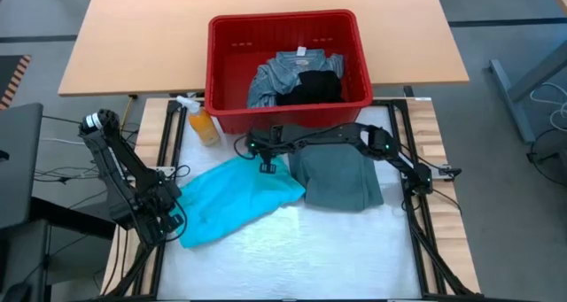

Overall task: Fold Laundry from Bin
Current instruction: Fold the light blue shorts

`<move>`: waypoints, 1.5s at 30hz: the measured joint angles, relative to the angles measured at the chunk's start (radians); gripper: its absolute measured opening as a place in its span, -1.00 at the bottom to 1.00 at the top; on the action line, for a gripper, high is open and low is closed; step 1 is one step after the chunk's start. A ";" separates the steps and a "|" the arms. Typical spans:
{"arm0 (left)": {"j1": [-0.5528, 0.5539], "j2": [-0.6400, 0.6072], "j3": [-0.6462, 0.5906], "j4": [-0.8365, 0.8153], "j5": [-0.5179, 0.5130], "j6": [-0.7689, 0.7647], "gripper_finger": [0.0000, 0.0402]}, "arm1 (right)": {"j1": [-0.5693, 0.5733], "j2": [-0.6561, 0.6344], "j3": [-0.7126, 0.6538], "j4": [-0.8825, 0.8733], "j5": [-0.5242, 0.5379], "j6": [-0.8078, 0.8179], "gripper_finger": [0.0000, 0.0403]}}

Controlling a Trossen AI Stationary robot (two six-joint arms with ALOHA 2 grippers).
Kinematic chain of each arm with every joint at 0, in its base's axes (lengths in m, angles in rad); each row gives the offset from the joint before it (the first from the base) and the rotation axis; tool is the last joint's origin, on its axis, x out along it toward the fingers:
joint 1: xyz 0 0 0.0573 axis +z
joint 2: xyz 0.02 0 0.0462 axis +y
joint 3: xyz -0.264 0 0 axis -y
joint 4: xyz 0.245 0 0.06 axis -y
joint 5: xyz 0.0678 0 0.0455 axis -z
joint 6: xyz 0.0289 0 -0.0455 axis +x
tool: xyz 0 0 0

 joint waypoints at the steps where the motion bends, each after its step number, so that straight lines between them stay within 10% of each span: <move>1: 0.000 0.000 0.000 0.000 0.005 0.004 -0.99 | 0.000 -0.002 0.000 0.006 0.008 -0.006 -0.82; 8: 0.000 0.000 0.000 0.000 0.023 -0.003 -0.80 | 0.004 -0.006 0.019 0.028 0.036 -0.129 -0.57; 17: 0.000 0.000 0.000 -0.035 0.161 -0.015 -0.58 | 0.065 -0.006 0.102 -0.080 0.346 -0.219 -0.21; 23: 0.000 0.000 0.004 -0.042 0.224 -0.018 -0.53 | 0.094 -0.006 0.128 -0.026 0.298 -0.258 -0.06; 36: 0.003 0.001 0.092 -0.023 -0.081 0.140 -0.63 | 0.087 -0.017 0.127 -0.111 0.384 -0.222 0.12; 41: 0.067 0.002 0.075 0.082 -0.378 0.291 -0.67 | 0.166 -0.068 0.127 -0.185 0.271 -0.085 0.11; 45: 0.194 0.002 0.066 0.211 -0.398 0.578 -0.69 | 0.244 -0.124 0.128 -0.241 0.107 0.092 0.11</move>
